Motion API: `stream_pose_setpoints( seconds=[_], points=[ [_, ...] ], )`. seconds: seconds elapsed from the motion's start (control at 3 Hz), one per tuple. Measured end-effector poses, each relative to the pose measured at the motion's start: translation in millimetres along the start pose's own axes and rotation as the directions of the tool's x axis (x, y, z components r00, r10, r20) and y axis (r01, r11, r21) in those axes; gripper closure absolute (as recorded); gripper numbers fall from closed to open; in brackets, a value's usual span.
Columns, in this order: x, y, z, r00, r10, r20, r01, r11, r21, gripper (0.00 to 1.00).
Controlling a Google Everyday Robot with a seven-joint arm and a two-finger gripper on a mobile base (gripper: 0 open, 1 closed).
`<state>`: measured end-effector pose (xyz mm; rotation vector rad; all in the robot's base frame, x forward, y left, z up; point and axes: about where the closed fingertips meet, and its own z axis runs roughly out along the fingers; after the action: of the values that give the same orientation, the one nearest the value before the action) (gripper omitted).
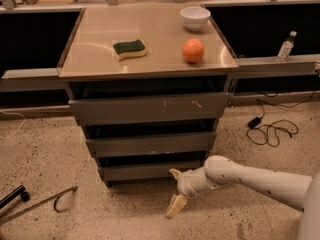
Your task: Open bottom drawer
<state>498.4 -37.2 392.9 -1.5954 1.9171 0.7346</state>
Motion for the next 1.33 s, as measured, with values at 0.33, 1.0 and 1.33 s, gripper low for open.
stream_pose_setpoints(
  seconds=[0.33,1.0,1.33],
  points=[
    [23.3,-46.2,40.6,1.0,-0.004,-0.024,0.005,0.9987,0.05,0.0],
    [53.9,-134.4,66.8,0.999,0.021,-0.05,-0.014,0.9923,0.123,0.0],
    [58.0,-150.5,83.9,0.999,0.019,-0.047,-0.013,0.9929,0.118,0.0]
  ],
)
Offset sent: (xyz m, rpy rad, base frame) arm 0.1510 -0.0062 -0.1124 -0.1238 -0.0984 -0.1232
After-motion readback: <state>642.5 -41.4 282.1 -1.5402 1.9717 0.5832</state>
